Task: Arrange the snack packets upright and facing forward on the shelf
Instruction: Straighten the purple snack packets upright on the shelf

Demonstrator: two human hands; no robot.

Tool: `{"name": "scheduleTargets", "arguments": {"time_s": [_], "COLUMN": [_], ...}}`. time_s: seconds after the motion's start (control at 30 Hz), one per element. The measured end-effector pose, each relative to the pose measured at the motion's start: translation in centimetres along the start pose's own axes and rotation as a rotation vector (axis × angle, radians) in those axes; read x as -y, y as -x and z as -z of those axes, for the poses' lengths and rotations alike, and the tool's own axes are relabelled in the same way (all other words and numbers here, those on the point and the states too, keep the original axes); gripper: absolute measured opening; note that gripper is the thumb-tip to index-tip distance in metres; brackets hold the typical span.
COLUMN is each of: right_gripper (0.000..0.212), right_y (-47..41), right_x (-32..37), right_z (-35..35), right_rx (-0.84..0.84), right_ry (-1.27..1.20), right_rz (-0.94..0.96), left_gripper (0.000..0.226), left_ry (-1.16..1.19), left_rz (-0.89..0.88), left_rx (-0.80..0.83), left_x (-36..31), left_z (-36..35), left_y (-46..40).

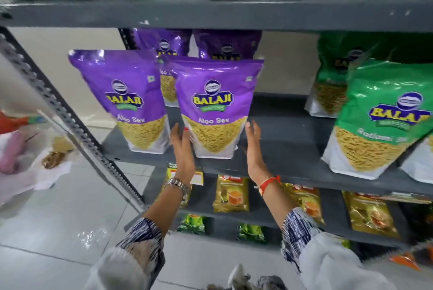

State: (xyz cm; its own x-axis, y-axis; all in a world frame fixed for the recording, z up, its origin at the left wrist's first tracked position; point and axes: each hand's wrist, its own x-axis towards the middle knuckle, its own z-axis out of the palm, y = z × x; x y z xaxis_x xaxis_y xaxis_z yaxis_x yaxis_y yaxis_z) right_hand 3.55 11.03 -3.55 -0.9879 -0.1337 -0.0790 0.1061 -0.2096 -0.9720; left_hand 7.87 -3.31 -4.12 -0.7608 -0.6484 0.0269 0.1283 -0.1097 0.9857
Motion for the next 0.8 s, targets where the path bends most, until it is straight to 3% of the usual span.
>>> {"name": "scheduleTargets", "arguments": {"time_s": [0.1,0.2,0.3,0.37,0.63,0.73,0.8], "right_gripper": [0.059,0.045,0.055,0.060,0.046,0.040,0.048], "right_y": [-0.1,-0.4,-0.9,-0.9,-1.3,-0.8,0.1], "right_x": [-0.3,-1.3,-1.8,-2.0,-2.1,-1.6,-1.7], "right_z": [-1.7,-2.8,-3.7,-4.3,-5.1,-5.2,-5.5], "right_rx": [0.068,0.017,-0.034,-0.043,-0.052,-0.121,-0.249], "right_ry": [-0.015,-0.020,-0.033,-0.024,-0.065,-0.087,-0.099], "right_rz": [0.011,0.023,0.017,0.021,0.021,0.033,0.084], "left_gripper": [0.051,0.046,0.046,0.047,0.053,0.050,0.044], "left_ry": [-0.018,-0.014,-0.035,-0.052,-0.084,-0.068,-0.088], "left_rz": [0.125,0.203,0.209,0.217,0.248,0.190,0.125], "left_rx": [0.148,0.219,0.265,0.280,0.291,0.288,0.200], "left_x": [0.5,0.2,0.2,0.4,0.4,0.3,0.3], "left_z": [0.4,0.7,1.4,1.8,2.3,2.5,3.3], "left_y": [-1.6,-2.1,-2.6,-3.1,-4.2,-3.2,-2.1]}}
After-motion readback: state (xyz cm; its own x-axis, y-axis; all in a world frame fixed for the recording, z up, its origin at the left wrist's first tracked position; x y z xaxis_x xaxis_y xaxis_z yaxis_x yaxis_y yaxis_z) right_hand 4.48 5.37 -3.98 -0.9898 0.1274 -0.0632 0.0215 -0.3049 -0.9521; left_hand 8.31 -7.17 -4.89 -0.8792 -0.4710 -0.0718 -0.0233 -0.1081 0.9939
